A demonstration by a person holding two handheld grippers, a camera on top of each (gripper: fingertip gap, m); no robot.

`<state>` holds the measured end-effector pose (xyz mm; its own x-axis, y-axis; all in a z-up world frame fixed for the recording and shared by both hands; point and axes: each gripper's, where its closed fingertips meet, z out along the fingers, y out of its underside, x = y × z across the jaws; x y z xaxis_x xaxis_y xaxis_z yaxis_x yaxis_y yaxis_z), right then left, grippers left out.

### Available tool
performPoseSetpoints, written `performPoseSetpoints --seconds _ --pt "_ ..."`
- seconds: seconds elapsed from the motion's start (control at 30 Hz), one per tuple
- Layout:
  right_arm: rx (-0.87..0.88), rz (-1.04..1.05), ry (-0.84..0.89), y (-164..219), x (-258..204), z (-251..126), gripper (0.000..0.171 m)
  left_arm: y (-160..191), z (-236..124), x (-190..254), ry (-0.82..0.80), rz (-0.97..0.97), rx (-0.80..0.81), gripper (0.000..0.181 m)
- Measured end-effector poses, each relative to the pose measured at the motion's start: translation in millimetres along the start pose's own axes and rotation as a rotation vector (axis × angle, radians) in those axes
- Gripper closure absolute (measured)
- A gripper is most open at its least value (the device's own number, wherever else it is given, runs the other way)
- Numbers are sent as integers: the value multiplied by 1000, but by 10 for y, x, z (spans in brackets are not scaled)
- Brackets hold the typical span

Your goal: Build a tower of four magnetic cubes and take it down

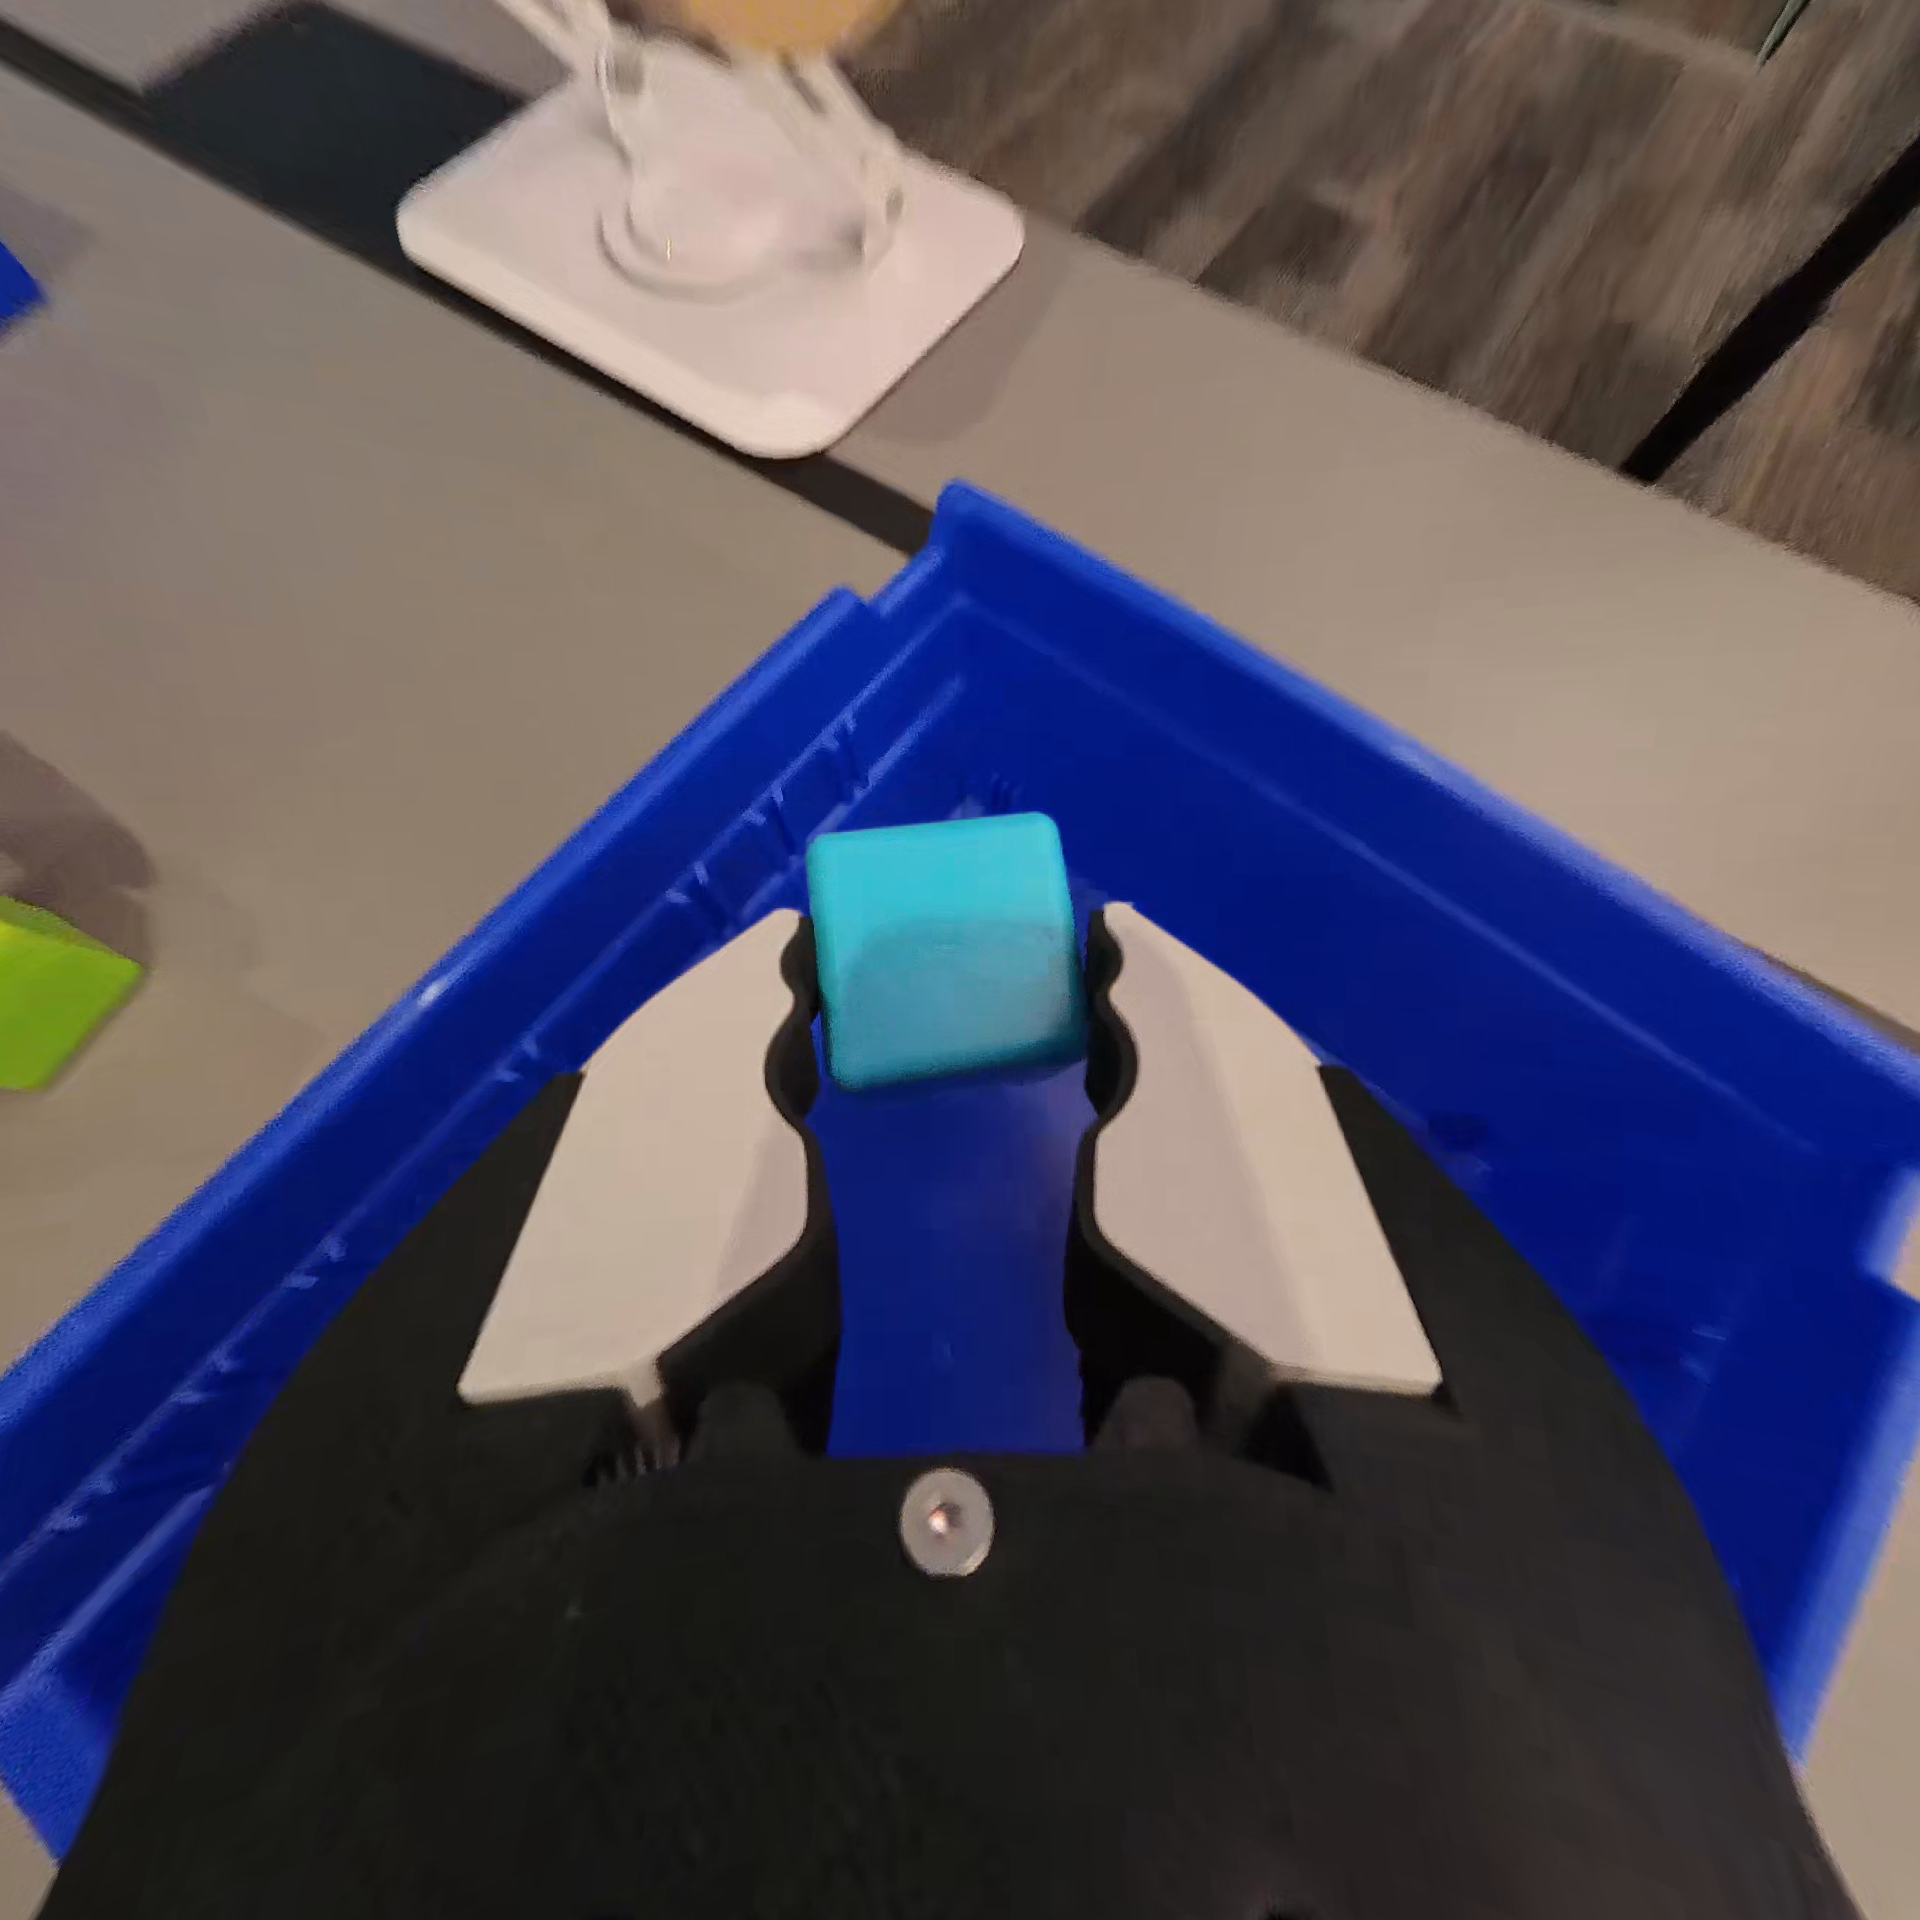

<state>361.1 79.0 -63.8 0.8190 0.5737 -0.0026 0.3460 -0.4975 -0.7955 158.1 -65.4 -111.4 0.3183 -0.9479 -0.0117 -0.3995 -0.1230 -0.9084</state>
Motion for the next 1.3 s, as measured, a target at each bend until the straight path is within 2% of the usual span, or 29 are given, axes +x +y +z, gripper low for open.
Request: performPoseSetpoints --seconds 0.13,0.27,0.4,0.53,0.6,0.7,0.8,0.9,1.03,1.1,1.17,1.3 --pt "-75 1 -35 190 -52 244 120 1 1 6 -1 0 0 128" --pt "-197 -48 43 434 40 421 120 1 1 10 2 -1 -1 128" --pt "-220 -47 35 535 46 502 120 2 0 15 3 1 -1 128" --pt "-224 -52 38 547 64 482 119 0 -2 18 1 13 2 128" --pt "-207 -42 28 514 67 438 110 14 -11 28 -1 40 -6 127" --pt "-149 -52 34 366 88 270 107 105 -14 59 -6 68 -81 106" --pt "-34 -89 50 67 63 -13 108 214 -6 50 -33 82 -154 101" --pt "129 -184 -4 -352 -227 -325 108 349 30 35 -45 81 -233 98" --pt "248 -377 -211 -680 -999 -570 112 412 77 14 -51 73 -274 97" --pt "234 -445 -395 -655 -1460 -600 112 413 91 -8 -53 66 -280 106" --pt "159 -505 -579 -496 -1857 -571 111 417 101 -22 -42 60 -286 127" --pt "8 -591 -704 -207 -2243 -293 109 431 90 -23 -8 46 -291 130"
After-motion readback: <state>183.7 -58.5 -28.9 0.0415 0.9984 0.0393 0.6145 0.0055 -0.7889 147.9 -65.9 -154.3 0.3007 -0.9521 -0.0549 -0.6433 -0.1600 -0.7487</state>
